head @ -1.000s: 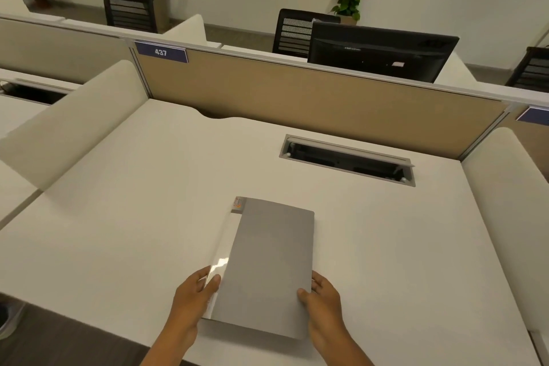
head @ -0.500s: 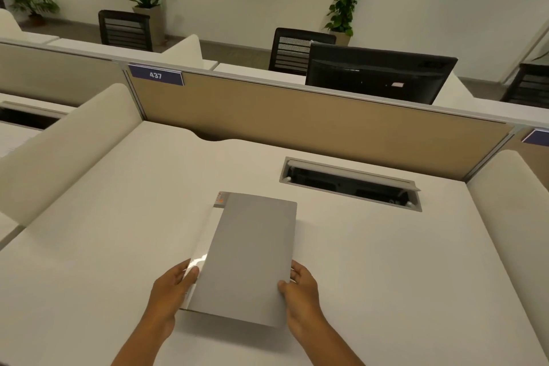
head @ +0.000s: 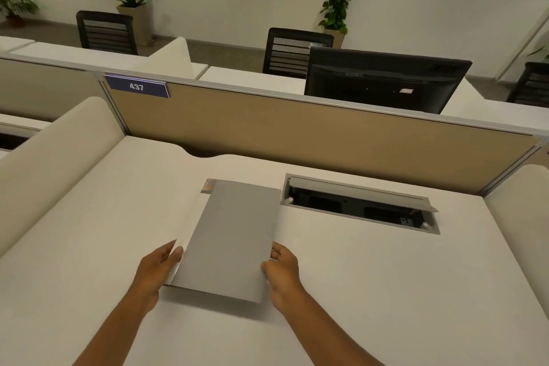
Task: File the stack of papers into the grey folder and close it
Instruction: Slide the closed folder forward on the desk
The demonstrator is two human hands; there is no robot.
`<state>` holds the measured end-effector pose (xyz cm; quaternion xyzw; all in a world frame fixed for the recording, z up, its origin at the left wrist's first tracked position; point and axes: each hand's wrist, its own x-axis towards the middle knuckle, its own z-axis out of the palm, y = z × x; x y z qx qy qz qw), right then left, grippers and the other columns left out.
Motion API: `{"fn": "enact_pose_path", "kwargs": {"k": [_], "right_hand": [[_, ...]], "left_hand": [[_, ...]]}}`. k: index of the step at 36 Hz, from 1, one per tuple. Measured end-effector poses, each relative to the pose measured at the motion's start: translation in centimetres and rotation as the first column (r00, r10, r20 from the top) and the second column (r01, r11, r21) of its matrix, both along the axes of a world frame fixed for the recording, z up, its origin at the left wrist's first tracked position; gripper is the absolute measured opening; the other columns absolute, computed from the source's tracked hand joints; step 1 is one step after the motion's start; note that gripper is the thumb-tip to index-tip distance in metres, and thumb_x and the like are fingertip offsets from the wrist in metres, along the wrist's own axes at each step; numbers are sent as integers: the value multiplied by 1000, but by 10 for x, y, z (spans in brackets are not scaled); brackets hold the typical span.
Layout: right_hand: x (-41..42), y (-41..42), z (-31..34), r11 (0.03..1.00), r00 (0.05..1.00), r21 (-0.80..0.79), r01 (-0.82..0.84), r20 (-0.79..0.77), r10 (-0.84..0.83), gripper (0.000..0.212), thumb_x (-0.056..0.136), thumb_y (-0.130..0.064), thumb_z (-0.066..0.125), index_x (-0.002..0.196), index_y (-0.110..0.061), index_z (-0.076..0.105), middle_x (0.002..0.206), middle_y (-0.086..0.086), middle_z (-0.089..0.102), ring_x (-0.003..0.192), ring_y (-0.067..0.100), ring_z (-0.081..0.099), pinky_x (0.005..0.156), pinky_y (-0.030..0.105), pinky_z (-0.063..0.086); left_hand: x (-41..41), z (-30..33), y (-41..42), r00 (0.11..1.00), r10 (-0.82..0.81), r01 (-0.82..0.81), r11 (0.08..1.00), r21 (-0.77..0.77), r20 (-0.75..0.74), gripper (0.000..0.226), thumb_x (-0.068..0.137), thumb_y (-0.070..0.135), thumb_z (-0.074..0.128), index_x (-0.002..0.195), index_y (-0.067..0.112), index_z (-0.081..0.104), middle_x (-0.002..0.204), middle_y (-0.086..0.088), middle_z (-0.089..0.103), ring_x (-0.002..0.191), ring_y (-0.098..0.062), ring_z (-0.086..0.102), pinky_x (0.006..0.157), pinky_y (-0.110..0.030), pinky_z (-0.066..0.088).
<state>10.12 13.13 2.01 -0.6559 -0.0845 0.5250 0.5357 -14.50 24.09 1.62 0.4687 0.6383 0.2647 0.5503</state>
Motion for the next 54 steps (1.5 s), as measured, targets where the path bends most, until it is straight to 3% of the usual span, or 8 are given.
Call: {"fn": "enact_pose_path", "kwargs": {"k": [14, 19, 22, 25, 42, 47, 52, 54], "right_hand": [[45, 94, -23, 999, 998, -32, 11, 66, -8, 47, 88, 16, 60, 104, -26, 73, 111, 0, 75, 101, 22, 71, 92, 38, 61], [54, 104, -24, 1000, 997, -28, 10, 75, -8, 53, 87, 21, 56, 109, -24, 72, 105, -6, 75, 96, 15, 71, 78, 23, 61], [60, 111, -27, 999, 994, -40, -10, 111, 14, 51, 89, 17, 58, 103, -31, 70, 101, -11, 71, 92, 10, 67, 67, 15, 56], [67, 118, -34, 998, 986, -64, -26, 162, 36, 51, 90, 17, 58, 120, -23, 71, 99, -15, 69, 90, 7, 65, 69, 12, 54], [75, 142, -54, 999, 951, -40, -22, 306, 33, 50, 93, 11, 60, 127, -24, 68, 115, -7, 71, 93, 10, 65, 70, 7, 52], [76, 143, -59, 997, 941, -70, -40, 332, 61, 52, 93, 11, 61, 132, -22, 66, 118, -3, 72, 104, 18, 68, 86, 20, 58], [79, 139, -50, 994, 904, -96, -46, 420, 82, 54, 94, 8, 61, 144, -12, 55, 109, -11, 63, 87, 7, 63, 70, 5, 48], [80, 135, -48, 990, 895, -136, -36, 437, 93, 56, 94, 3, 65, 147, -7, 50, 125, 1, 63, 106, 16, 65, 85, 14, 50]], "left_hand": [[58, -13, 93, 992, -92, 102, 988, 119, -92, 24, 103, 23, 59, 97, 44, 68, 95, 20, 72, 97, -11, 64, 90, -34, 44], [70, -18, 112, 965, -155, 191, 968, 163, -211, 29, 105, 22, 55, 87, 42, 67, 74, 27, 73, 82, -6, 60, 75, -24, 45], [68, -36, 128, 956, -159, 206, 963, 175, -247, 17, 100, 42, 57, 92, 44, 72, 89, 11, 76, 91, -17, 66, 84, -35, 51], [64, -60, 146, 934, -183, 241, 956, 165, -306, 41, 84, 69, 48, 102, 41, 72, 92, 8, 74, 95, -23, 67, 92, -50, 52], [85, -68, 161, 938, -80, 174, 950, 258, -337, 25, 100, 42, 59, 114, 27, 73, 98, 7, 68, 103, -31, 63, 100, -57, 49], [83, -78, 169, 935, -93, 179, 957, 227, -343, 39, 100, 44, 59, 133, 24, 66, 115, 2, 68, 113, -33, 62, 103, -60, 46], [71, -96, 177, 952, -99, 161, 966, 200, -289, 57, 91, 56, 61, 141, 29, 56, 123, 3, 66, 115, -32, 62, 103, -63, 47], [72, -100, 174, 958, -103, 160, 966, 202, -268, 55, 93, 51, 64, 142, 28, 55, 119, 5, 64, 114, -31, 62, 104, -62, 48]]}}
